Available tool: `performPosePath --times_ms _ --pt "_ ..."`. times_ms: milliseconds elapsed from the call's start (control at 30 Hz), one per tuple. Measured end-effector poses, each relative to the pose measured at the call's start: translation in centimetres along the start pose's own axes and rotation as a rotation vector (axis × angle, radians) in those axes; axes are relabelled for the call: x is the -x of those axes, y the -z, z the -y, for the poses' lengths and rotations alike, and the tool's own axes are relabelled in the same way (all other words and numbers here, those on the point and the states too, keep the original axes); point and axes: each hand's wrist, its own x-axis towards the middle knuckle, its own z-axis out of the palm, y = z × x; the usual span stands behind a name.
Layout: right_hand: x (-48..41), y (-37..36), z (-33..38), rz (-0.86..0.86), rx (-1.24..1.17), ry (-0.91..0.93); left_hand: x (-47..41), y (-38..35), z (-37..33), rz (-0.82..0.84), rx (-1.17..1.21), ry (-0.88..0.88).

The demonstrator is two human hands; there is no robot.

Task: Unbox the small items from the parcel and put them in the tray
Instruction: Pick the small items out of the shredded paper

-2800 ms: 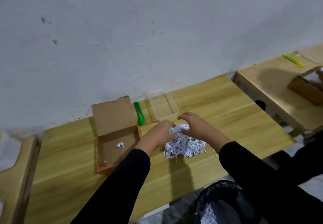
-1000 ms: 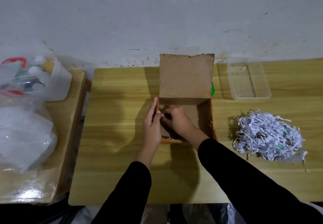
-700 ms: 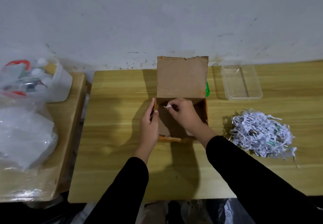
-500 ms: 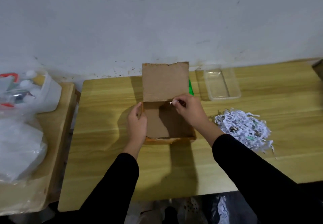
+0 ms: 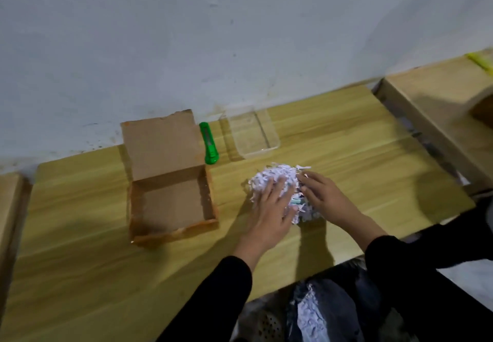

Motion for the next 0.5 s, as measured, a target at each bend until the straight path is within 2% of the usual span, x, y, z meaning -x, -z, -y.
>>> performPosePath --times_ms 67,200,333,400,500 --pt "0.9 0.8 -1.8 -0.036 -0.059 -0.066 -1.1 -0.5 0.9 -0.038 -0.063 0.077" --pt "2.0 2.1 -5.1 -0.058 0.007 -0.092 -1.3 0.7 4.1 -0.058 0.030 0.150" --pt "1.8 2.7 -5.4 -0.258 -0.005 -0.088 -1.0 2.0 3.7 -0.318 0.125 0.195" --pt "0.8 2.4 -3.5 -0.282 -0.064 -0.019 -1.1 2.4 2.3 -0.368 0.130 0.108" --pt "-0.7 0.7 -1.0 -0.114 -0.083 0.155 -1.7 1.9 1.3 -0.181 0.020 -0.110"
